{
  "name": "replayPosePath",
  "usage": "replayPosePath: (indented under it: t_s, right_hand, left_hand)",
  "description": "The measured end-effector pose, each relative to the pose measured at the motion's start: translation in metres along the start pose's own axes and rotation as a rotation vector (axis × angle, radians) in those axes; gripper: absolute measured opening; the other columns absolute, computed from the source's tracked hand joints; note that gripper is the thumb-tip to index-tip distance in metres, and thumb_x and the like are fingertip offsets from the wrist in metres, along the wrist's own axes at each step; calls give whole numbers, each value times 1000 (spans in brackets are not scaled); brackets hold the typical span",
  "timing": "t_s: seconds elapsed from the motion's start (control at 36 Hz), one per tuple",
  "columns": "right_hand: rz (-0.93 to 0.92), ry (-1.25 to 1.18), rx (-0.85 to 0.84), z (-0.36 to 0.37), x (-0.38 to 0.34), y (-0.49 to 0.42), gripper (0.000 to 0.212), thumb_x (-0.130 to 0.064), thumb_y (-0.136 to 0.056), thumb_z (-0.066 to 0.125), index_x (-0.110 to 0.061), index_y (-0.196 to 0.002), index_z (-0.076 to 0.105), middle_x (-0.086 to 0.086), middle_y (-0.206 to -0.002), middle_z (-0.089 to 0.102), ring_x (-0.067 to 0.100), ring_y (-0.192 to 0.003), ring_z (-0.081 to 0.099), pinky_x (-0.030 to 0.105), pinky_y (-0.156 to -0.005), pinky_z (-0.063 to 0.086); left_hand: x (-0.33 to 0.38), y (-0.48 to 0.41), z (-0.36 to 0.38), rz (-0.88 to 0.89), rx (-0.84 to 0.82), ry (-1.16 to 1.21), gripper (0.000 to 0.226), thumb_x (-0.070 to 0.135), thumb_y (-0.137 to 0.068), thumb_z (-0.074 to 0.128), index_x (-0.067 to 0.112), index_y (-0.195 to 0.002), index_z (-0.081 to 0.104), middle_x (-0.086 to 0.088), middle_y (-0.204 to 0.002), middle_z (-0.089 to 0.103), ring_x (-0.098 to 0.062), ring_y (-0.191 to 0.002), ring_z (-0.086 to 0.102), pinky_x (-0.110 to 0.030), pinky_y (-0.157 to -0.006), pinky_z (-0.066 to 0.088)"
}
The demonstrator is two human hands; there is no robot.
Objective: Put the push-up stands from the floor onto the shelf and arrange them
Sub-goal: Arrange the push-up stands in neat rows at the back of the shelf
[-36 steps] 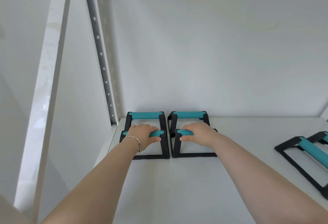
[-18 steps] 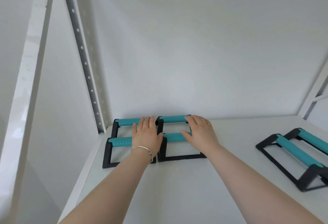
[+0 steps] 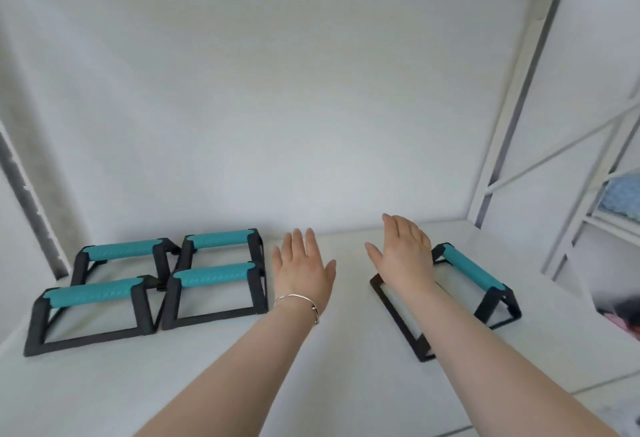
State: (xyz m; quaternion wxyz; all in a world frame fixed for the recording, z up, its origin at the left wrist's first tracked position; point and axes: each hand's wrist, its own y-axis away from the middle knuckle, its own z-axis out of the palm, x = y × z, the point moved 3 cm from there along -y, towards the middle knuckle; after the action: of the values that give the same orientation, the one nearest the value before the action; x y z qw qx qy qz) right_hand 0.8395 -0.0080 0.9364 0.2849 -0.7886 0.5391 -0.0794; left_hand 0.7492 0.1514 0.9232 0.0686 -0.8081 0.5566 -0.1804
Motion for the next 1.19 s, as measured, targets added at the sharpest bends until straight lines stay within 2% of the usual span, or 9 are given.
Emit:
replayPosePath:
  t_s: [0.11, 0.25, 0.42, 0.53, 0.69, 0.83, 0.94, 1.06, 1.19]
  right_hand:
    - [46, 31, -51, -13, 73, -9, 63, -47, -95, 48, -13, -147, 36, 10, -144, 47, 30, -135, 38, 46, -112, 30]
    - [120, 69, -158, -11, 140, -11, 64, -51, -94, 45, -15, -146, 35, 9, -144, 46, 31, -130, 39, 45, -106, 33]
    - [161, 40, -317, 10, 177, -6, 72, -59, -93, 44, -16, -149, 26, 9, -143, 42, 31, -125, 43, 44, -98, 40]
    - [149, -30, -385, 23, 188, -7, 77, -61, -91, 48, -14, -148, 23, 10, -135, 43, 31, -115, 51, 43, -88, 49]
    - [167, 10, -447, 35, 193, -12, 82, -66, -87, 50, -11, -143, 26, 9, -116, 52, 31, -95, 63, 34, -65, 46]
    - [223, 3, -560, 41, 197, -29, 69, -63, -85, 56, -10, -126, 39, 9, -112, 60, 31, -101, 62, 34, -68, 44]
    - [267, -41, -600, 42, 195, -41, 56, -50, -88, 63, -7, -120, 44, 10, -112, 61, 32, -102, 62, 33, -70, 43]
    - [286, -49, -622, 41, 189, -44, 46, -39, -93, 61, -7, -120, 42, 8, -100, 54, 31, -99, 61, 34, -70, 42]
    - [245, -92, -597, 38, 176, -34, 42, -45, -92, 58, -11, -109, 40, 8, -97, 56, 28, -82, 55, 34, -67, 44]
  left_hand:
    - [67, 0, 19, 13, -23, 40, 72, 52, -98, 31, 11, -153, 9, -8, -158, 20, -28, -145, 16, -41, -118, 16]
    - [134, -1, 38, -8, -49, 59, 71, 58, -95, 33, 11, -147, 24, -6, -138, 41, -27, -125, 38, -36, -101, 36]
    - [178, 1, 63, -87, -195, 170, 68, 64, -91, 38, 16, -139, 30, -5, -129, 43, -26, -118, 45, -39, -92, 43]
    - [193, -1, 71, -216, -248, 300, 63, 53, -88, 56, 11, -129, 35, -8, -120, 40, -30, -108, 55, -38, -88, 50]
    - [192, -5, 85, -571, -312, 661, 67, 34, -80, 72, 2, -125, 35, -15, -122, 48, -31, -107, 58, -39, -87, 52]
    - [197, -3, 94, -762, -426, 1127, 50, 22, -88, 69, 3, -115, 31, -8, -86, 58, -29, -92, 67, -48, -88, 55]
    - [193, -6, 82, -718, -426, 1073, 52, 20, -88, 69, 2, -124, 37, -13, -87, 56, -21, -62, 64, -34, -46, 56]
    - [180, -7, 73, -613, -463, 952, 45, 20, -93, 62, 9, -127, 36, -11, -96, 56, -15, -63, 60, -29, -48, 53]
    - [155, -3, 58, -455, -453, 676, 44, 33, -93, 56, 14, -127, 35, -5, -90, 56, -17, -64, 60, -32, -58, 57]
